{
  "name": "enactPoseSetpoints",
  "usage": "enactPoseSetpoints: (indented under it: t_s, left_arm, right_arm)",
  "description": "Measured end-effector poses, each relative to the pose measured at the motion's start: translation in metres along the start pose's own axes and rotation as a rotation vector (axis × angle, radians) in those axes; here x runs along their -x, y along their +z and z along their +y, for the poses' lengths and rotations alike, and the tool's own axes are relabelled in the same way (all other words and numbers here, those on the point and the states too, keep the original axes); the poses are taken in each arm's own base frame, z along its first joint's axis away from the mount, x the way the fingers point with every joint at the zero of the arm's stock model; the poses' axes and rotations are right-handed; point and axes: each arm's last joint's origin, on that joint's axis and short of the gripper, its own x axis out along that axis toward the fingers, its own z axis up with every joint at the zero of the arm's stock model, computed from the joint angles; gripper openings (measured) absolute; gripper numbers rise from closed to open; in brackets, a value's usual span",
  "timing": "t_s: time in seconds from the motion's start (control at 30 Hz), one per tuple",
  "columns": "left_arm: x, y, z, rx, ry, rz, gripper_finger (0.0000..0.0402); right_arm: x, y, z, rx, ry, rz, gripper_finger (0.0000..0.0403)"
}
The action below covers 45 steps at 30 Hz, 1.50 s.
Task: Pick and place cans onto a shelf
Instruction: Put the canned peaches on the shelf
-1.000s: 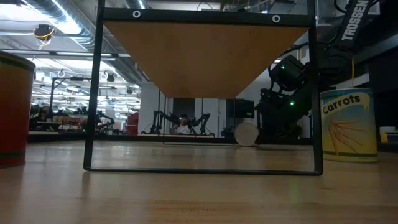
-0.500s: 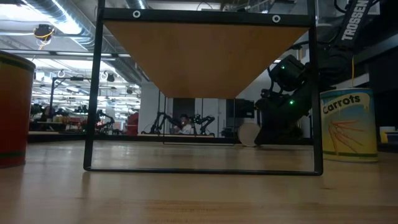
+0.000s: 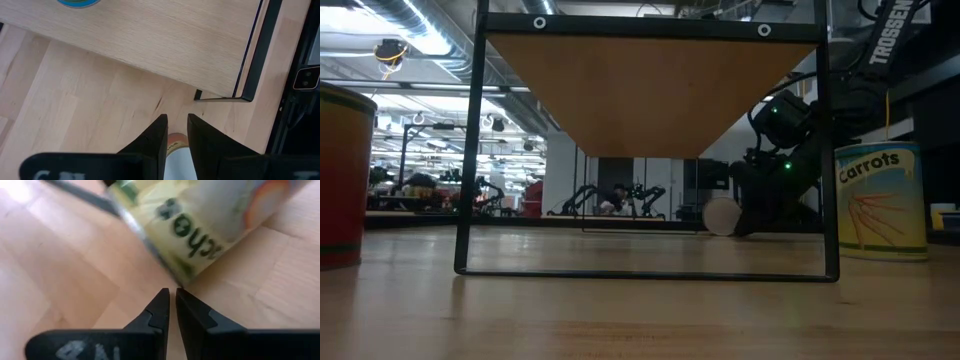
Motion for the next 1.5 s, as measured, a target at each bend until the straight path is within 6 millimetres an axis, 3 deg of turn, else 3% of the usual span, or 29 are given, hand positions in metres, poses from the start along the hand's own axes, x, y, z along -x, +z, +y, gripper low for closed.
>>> enactPoseSetpoints:
  t_s: [0.73, 1.5]
  left_arm:
    - [0.000, 0.000, 0.000, -0.009, 0.000, 0.000, 0.0066]
    - [0.000, 0.000, 0.000, -0.008, 0.011, -0.012, 0.0066]
  right_arm:
    - [0.000, 0.006, 0.000, -0.070, -0.065, -0.107, 0.0039]
    - [0.001, 0.011, 0.000, 0.007, -0.097, -0.175, 0.0039]
